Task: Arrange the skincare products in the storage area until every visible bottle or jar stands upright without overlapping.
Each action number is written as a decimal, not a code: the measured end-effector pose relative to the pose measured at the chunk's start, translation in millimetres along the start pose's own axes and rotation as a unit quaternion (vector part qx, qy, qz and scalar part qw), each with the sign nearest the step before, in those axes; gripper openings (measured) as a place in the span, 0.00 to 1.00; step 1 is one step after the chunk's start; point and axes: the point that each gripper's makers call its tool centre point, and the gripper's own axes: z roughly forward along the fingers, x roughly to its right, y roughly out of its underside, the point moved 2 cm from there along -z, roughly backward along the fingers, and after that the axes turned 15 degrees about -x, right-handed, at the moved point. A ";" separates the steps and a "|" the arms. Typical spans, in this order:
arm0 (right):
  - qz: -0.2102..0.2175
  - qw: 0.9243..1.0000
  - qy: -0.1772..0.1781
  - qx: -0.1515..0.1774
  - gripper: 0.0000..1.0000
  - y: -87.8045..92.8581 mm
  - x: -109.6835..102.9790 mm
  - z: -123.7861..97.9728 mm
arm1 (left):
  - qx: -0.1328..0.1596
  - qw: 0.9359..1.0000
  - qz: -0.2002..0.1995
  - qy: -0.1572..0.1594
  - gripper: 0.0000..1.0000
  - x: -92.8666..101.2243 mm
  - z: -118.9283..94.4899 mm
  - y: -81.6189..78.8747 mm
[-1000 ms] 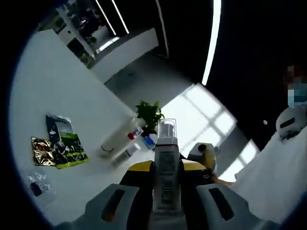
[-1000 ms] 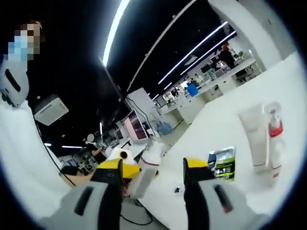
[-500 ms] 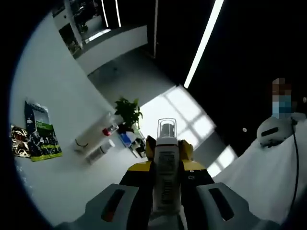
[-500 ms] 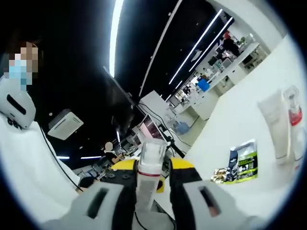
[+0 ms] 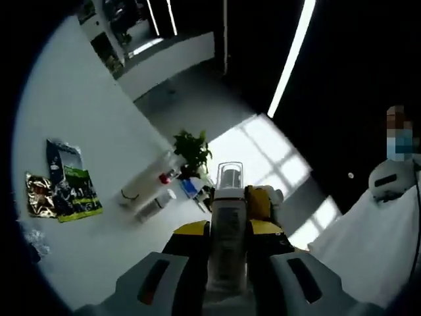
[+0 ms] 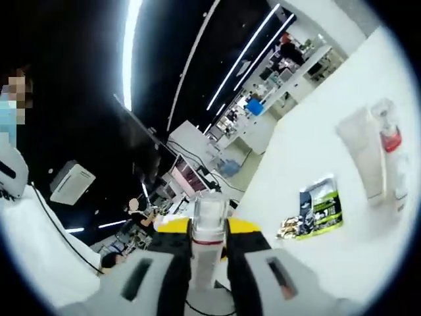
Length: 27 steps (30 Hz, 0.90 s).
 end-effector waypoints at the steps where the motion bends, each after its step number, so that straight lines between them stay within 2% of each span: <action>1: -0.004 1.000 0.007 0.000 0.18 -0.3 -0.5 1.0 | -0.014 1.000 0.012 -0.014 0.20 -0.8 1.6 1.1; 4: -0.018 0.999 0.036 -0.003 0.18 -2.5 1.2 2.8 | -0.045 0.996 0.049 -0.052 0.21 -2.9 5.5 2.0; 5: -0.027 0.998 0.055 -0.009 0.18 -2.7 3.4 3.1 | -0.053 0.993 0.071 -0.080 0.22 -7.2 5.8 1.1; 9: -0.052 0.994 0.098 -0.021 0.17 -4.1 7.9 2.5 | -0.080 0.979 0.112 -0.150 0.22 -15.7 5.8 0.8; 11: -0.061 0.990 0.121 -0.024 0.17 -4.9 11.2 0.9 | -0.090 0.967 0.131 -0.200 0.21 -22.4 2.9 -1.0; 13: -0.059 0.990 0.125 -0.024 0.17 -4.5 11.4 0.9 | -0.099 0.955 0.152 -0.234 0.21 -25.5 1.2 -2.5; 14: -0.057 0.989 0.133 -0.024 0.17 -4.1 13.9 0.1 | -0.107 0.945 0.166 -0.261 0.21 -27.5 0.1 -3.2; 16: -0.053 0.989 0.137 -0.019 0.17 -4.0 15.2 -0.3 | -0.115 0.935 0.184 -0.280 0.20 -26.5 1.8 -3.1; 18: -0.051 0.989 0.138 -0.014 0.17 -4.1 14.9 -0.8 | -0.119 0.933 0.191 -0.282 0.19 -24.1 4.1 -1.2; 19: -0.063 0.989 0.136 -0.014 0.17 -4.2 13.5 -0.9 | -0.120 0.934 0.190 -0.279 0.19 -23.7 4.4 -0.4; 20: -0.079 0.988 0.131 -0.020 0.18 -3.3 11.1 -0.4 | -0.123 0.936 0.187 -0.273 0.18 -23.4 4.5 1.0; 21: -0.094 0.987 0.126 -0.022 0.18 -3.0 9.2 0.2 | -0.123 0.943 0.177 -0.255 0.18 -20.3 6.0 3.4; 22: -0.109 0.986 0.123 -0.025 0.18 -2.6 7.2 0.5 | -0.122 0.945 0.176 -0.248 0.17 -18.7 6.4 4.1; 27: -0.119 0.987 0.099 -0.034 0.18 0.0 4.9 -1.8 | -0.132 0.942 0.185 -0.249 0.17 -17.0 2.9 6.1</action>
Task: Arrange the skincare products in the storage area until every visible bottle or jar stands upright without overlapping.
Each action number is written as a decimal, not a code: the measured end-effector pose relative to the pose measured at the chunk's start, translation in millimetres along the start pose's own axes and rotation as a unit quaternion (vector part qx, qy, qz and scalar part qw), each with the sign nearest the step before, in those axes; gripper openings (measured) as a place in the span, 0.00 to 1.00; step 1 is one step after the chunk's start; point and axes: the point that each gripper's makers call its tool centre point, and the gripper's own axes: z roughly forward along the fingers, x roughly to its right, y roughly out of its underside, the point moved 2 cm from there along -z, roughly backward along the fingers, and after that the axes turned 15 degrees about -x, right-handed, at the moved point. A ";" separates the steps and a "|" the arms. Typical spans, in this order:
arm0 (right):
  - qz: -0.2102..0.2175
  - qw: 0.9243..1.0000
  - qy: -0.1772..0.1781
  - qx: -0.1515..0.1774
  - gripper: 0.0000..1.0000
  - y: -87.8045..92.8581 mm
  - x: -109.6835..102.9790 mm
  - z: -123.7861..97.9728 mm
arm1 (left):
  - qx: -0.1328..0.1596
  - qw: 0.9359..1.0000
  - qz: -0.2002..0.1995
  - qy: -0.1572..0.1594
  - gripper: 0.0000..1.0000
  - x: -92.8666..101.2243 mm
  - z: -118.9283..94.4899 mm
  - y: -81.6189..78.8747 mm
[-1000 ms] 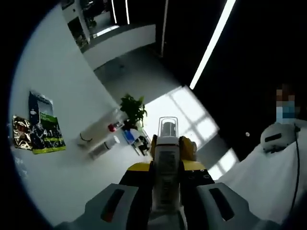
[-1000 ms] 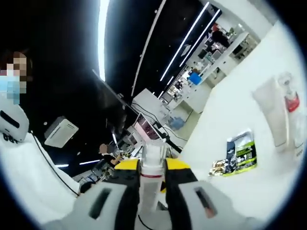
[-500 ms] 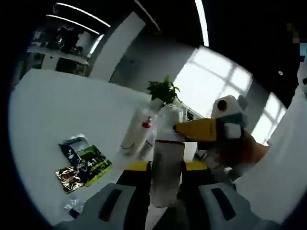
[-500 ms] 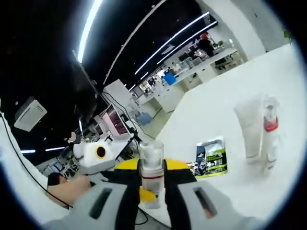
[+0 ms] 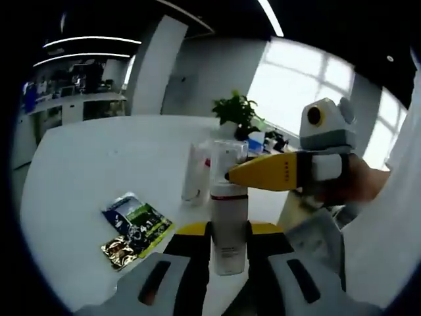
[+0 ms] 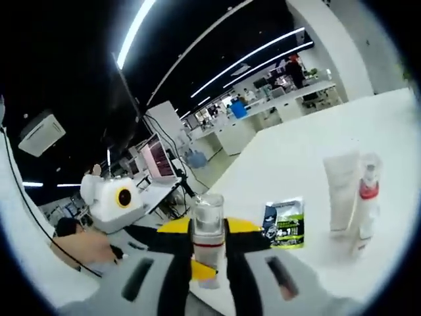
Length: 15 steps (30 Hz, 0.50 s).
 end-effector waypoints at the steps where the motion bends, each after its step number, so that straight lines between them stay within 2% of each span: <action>1: -0.001 1.000 -0.006 0.002 0.18 0.1 -0.5 -0.8 | -0.002 1.000 0.001 0.005 0.17 1.2 -0.7 0.4; 3: -0.010 1.000 -0.019 0.005 0.19 -0.1 -3.1 -2.6 | -0.001 1.000 0.004 0.022 0.17 4.7 -2.8 0.2; 4: -0.022 0.999 -0.031 0.007 0.19 -1.2 -6.1 -4.6 | 0.000 0.999 0.002 0.038 0.17 8.5 -3.5 -0.4; 5: -0.028 0.999 -0.043 0.008 0.20 -2.1 -9.2 -6.0 | 0.002 0.998 -0.006 0.068 0.17 14.5 -5.3 -1.0; 8: -0.051 0.995 -0.081 0.005 0.21 -3.2 -16.5 -12.6 | -0.007 0.995 0.006 0.102 0.17 22.1 -8.7 -2.2; 13: -0.070 0.987 -0.142 -0.017 0.22 1.1 -25.8 -24.3 | -0.044 0.983 0.038 0.173 0.17 38.9 -11.7 -1.0; 15: -0.080 0.984 -0.158 -0.015 0.22 -0.1 -29.2 -29.3 | -0.048 0.978 0.049 0.198 0.17 44.5 -12.7 -3.3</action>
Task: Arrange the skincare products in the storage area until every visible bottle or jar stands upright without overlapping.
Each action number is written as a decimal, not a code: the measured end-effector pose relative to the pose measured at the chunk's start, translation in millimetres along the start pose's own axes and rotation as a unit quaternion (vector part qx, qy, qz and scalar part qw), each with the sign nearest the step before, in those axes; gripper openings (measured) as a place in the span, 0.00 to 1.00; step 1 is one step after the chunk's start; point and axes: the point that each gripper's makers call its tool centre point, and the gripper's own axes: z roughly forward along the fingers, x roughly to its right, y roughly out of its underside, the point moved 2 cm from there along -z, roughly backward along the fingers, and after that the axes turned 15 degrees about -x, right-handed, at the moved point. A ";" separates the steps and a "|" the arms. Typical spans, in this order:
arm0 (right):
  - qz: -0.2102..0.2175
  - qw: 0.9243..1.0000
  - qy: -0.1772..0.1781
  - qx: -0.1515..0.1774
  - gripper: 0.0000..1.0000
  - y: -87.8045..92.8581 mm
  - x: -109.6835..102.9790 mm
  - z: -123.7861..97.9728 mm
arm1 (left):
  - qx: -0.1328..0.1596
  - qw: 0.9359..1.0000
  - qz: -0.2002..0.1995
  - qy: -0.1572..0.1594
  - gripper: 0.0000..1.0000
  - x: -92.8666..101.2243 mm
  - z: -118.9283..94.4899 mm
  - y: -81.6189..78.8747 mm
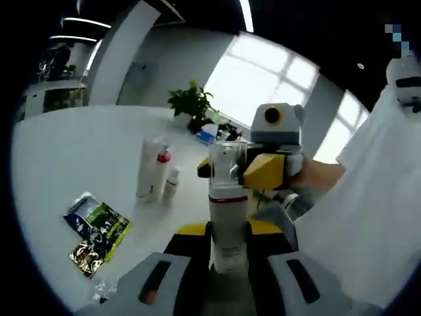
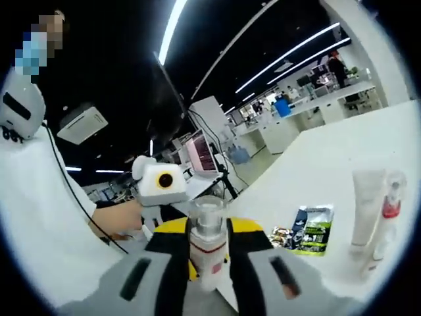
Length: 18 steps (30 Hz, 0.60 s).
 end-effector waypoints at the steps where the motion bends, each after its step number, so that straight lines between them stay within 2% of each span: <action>1: -0.003 1.000 -0.009 0.000 0.22 -0.5 -2.4 -1.4 | -0.001 1.000 -0.001 0.023 0.17 5.0 0.5 -1.5; 4: -0.002 0.999 -0.038 0.008 0.21 -4.1 -9.5 -5.1 | 0.006 0.998 0.002 0.066 0.17 14.6 0.6 -6.7; 8: -0.002 0.997 -0.071 0.021 0.20 -9.4 -18.6 -8.1 | 0.018 0.994 0.005 0.109 0.17 25.2 -0.7 -12.5; 9: 0.004 0.997 -0.075 0.023 0.20 -10.8 -18.4 -8.9 | 0.021 0.994 0.006 0.109 0.17 25.2 -0.9 -13.3; 10: 0.004 0.997 -0.072 0.024 0.20 -11.4 -17.4 -9.2 | 0.025 0.994 0.005 0.106 0.17 23.8 -1.2 -14.5; 12: 0.019 0.998 -0.039 0.040 0.20 -16.3 -8.2 -9.1 | 0.040 0.995 -0.018 0.094 0.17 16.5 -2.0 -18.9; 15: 0.056 0.996 0.020 0.062 0.19 -19.1 11.2 -10.8 | 0.067 0.996 -0.037 0.038 0.17 -4.0 -3.6 -25.2; 17: 0.103 0.991 0.052 0.073 0.19 -18.3 24.5 -12.4 | 0.084 0.995 -0.054 0.000 0.18 -15.5 -4.5 -29.1; 18: 0.126 0.986 0.072 0.083 0.19 -17.9 32.1 -13.3 | 0.093 0.993 -0.069 -0.033 0.20 -23.7 -4.5 -31.6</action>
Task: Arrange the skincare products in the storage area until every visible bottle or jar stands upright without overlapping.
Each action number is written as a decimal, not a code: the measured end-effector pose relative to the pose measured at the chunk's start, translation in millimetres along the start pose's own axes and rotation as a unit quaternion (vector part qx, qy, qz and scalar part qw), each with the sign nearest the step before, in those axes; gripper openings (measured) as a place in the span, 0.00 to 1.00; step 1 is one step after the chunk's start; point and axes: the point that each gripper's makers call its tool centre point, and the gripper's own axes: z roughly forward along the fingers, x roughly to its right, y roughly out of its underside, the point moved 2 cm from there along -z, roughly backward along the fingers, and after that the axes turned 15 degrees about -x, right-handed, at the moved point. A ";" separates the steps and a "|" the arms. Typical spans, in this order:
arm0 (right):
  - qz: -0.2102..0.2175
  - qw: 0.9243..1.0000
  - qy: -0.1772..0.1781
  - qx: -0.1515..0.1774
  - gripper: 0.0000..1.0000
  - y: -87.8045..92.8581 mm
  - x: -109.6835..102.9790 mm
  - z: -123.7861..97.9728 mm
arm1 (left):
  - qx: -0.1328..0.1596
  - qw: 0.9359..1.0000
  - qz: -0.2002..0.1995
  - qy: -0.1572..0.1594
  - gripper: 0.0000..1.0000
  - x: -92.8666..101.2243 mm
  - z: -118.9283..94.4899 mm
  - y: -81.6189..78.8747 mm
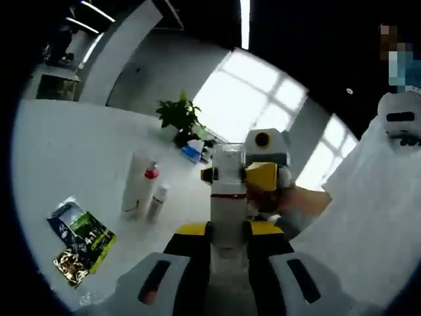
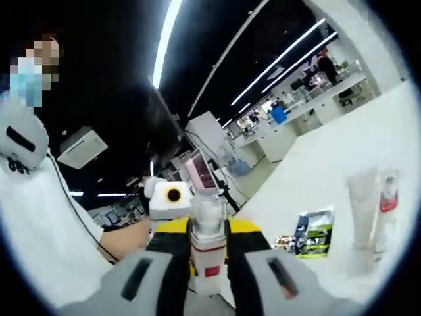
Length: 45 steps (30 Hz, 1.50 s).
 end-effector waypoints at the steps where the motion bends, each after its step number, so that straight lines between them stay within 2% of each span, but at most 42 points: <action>1: 0.011 1.000 0.015 0.009 0.19 -0.3 4.3 0.3 | 0.003 1.000 -0.003 -0.018 0.20 -2.8 1.4 -0.9; 3: 0.031 0.998 0.045 0.014 0.19 3.4 11.8 1.2 | -0.009 0.998 0.008 -0.063 0.21 -6.7 6.3 2.1; 4: 0.039 0.997 0.068 0.011 0.19 7.0 18.2 1.4 | -0.020 0.994 0.025 -0.101 0.21 -11.0 8.7 4.7; 6: 0.050 0.994 0.100 0.000 0.19 13.0 25.4 1.9 | -0.039 0.988 0.050 -0.143 0.21 -14.2 11.7 8.7; 8: 0.062 0.990 0.128 -0.005 0.18 16.6 30.2 1.5 | -0.057 0.975 0.081 -0.201 0.20 -19.2 12.8 11.3; 9: 0.079 0.986 0.150 -0.006 0.18 19.0 34.6 0.8 | -0.067 0.965 0.097 -0.234 0.19 -22.4 12.0 11.9; 10: 0.099 0.982 0.161 -0.009 0.18 21.8 37.3 0.6 | -0.075 0.959 0.107 -0.251 0.18 -23.4 12.5 13.0; 11: 0.139 0.975 0.171 -0.012 0.18 26.8 40.9 1.2 | -0.088 0.954 0.116 -0.263 0.17 -24.2 14.0 15.6; 12: 0.155 0.973 0.170 -0.010 0.18 28.1 42.1 2.1 | -0.112 0.946 0.133 -0.273 0.17 -23.8 18.1 21.0; 14: 0.167 0.970 0.178 -0.003 0.18 29.4 45.1 2.1 | -0.124 0.933 0.161 -0.298 0.17 -26.3 20.2 22.0; 15: 0.167 0.969 0.182 -0.001 0.18 29.7 45.5 1.7 | -0.133 0.928 0.172 -0.302 0.17 -26.9 21.9 23.8; 16: 0.169 0.969 0.182 -0.002 0.18 30.3 44.9 1.7 | -0.134 0.928 0.172 -0.301 0.17 -26.6 22.9 24.6; 18: 0.170 0.970 0.175 -0.009 0.19 32.0 43.2 1.3 | -0.133 0.933 0.163 -0.291 0.16 -27.9 20.4 25.3; 19: 0.163 0.972 0.168 -0.010 0.19 31.2 41.7 0.4 | -0.121 0.945 0.146 -0.267 0.16 -25.9 20.3 25.4; 21: 0.128 0.981 0.147 -0.016 0.19 28.0 36.6 0.5 | -0.110 0.954 0.132 -0.248 0.16 -25.8 17.4 24.6; 22: 0.116 0.982 0.146 -0.014 0.19 26.7 35.7 -0.2 | -0.109 0.955 0.132 -0.244 0.16 -25.7 17.0 24.2; 24: 0.075 0.987 0.139 -0.020 0.19 24.3 29.9 0.1 | -0.100 0.963 0.118 -0.223 0.16 -24.5 15.6 23.3; 27: 0.009 0.991 0.131 -0.030 0.19 21.6 21.2 0.8 | -0.093 0.972 0.109 -0.186 0.16 -18.9 15.7 23.3; 30: -0.054 0.991 0.117 -0.044 0.20 21.0 10.8 2.2 | -0.087 0.980 0.103 -0.144 0.16 -11.5 16.0 24.3; 33: -0.097 0.987 0.113 -0.064 0.21 23.4 6.4 1.8 | -0.093 0.982 0.113 -0.122 0.16 -10.1 13.2 27.7; 37: -0.125 0.987 0.081 -0.065 0.21 23.1 -3.2 0.9 | -0.076 0.991 0.093 -0.058 0.16 -2.7 11.3 28.3; 40: -0.143 0.985 0.066 -0.067 0.21 22.2 -7.4 0.1 | -0.067 0.995 0.079 -0.014 0.16 2.0 10.5 28.3; 42: -0.158 0.983 0.059 -0.073 0.21 22.7 -9.6 0.2 | -0.070 0.994 0.087 -0.008 0.16 1.1 10.5 28.7; 45: -0.180 0.977 0.069 -0.088 0.21 24.2 -8.3 0.7 | -0.085 0.991 0.103 -0.009 0.16 0.6 13.5 29.2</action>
